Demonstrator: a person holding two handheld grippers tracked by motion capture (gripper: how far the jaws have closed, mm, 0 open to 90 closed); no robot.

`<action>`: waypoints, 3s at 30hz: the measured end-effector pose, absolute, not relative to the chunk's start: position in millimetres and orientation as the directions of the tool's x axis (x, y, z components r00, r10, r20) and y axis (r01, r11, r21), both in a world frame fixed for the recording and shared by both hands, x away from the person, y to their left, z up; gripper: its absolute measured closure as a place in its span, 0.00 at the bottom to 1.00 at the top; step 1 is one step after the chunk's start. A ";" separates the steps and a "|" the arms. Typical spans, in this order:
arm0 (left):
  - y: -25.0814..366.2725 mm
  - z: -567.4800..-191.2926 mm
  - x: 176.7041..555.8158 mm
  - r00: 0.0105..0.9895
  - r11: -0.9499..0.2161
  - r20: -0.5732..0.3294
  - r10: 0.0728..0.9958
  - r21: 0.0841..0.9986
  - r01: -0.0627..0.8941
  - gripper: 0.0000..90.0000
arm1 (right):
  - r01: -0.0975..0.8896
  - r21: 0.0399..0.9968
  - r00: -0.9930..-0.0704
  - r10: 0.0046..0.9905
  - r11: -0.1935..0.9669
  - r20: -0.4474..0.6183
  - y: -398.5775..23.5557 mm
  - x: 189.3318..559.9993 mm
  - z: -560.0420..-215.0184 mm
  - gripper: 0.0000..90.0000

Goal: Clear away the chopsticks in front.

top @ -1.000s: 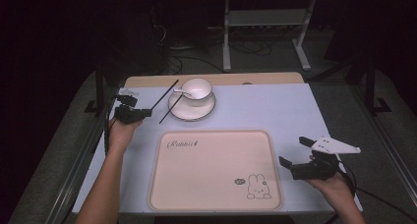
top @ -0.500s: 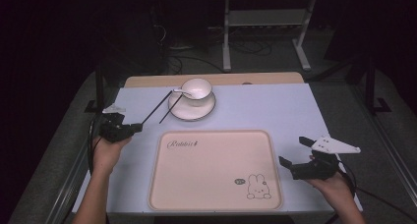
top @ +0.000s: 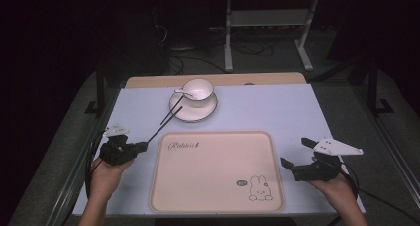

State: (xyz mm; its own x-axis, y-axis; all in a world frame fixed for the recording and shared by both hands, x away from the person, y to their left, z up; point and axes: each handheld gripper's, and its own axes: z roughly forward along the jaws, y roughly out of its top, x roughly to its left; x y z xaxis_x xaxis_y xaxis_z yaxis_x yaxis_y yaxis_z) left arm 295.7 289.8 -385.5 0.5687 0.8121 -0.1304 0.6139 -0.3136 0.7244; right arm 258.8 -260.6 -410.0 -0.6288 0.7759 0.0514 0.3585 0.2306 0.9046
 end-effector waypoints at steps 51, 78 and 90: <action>229.9 -429.8 290.2 0.717 -0.525 -0.159 0.679 0.578 0.625 0.91 | 0.357 0.901 -0.633 0.774 0.247 0.039 -258.9 259.7 -410.3 0.00; 230.3 -380.1 398.8 0.692 -0.510 -0.050 0.720 0.638 0.577 0.14 | 0.364 0.900 -0.626 0.779 0.241 0.044 -259.7 261.2 -411.2 0.00; 228.9 -376.7 461.3 0.635 -0.447 -0.048 0.771 0.669 0.593 0.32 | 0.363 0.901 -0.625 0.779 0.237 0.047 -261.7 260.9 -411.3 0.00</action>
